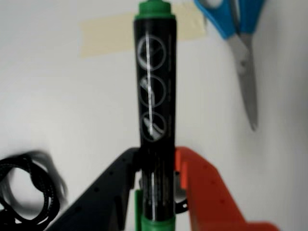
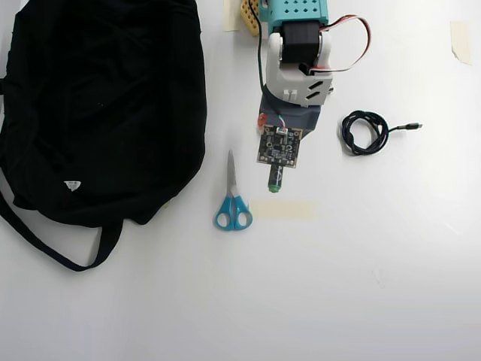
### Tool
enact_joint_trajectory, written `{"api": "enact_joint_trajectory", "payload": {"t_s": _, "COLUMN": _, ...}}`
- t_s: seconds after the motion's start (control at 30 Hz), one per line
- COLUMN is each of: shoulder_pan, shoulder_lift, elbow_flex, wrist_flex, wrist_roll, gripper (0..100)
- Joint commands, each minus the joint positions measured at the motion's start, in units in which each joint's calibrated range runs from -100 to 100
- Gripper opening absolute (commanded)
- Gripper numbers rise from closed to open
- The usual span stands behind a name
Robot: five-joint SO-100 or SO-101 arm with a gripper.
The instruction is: Put the green marker into the black bag
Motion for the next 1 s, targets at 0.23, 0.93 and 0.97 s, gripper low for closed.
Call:
{"api": "enact_joint_trajectory", "payload": {"t_s": 0.23, "shoulder_pan": 7.14, "shoulder_lift": -10.17, "elbow_flex": 5.86, "wrist_flex": -0.84, "wrist_roll": -0.31, "gripper": 2}}
{"api": "enact_joint_trajectory", "payload": {"t_s": 0.93, "shoulder_pan": 27.56, "shoulder_lift": -10.50, "elbow_flex": 6.67, "wrist_flex": -0.84, "wrist_roll": -1.25, "gripper": 2}}
{"api": "enact_joint_trajectory", "payload": {"t_s": 0.97, "shoulder_pan": 30.17, "shoulder_lift": -10.50, "elbow_flex": 6.67, "wrist_flex": -0.84, "wrist_roll": -1.25, "gripper": 2}}
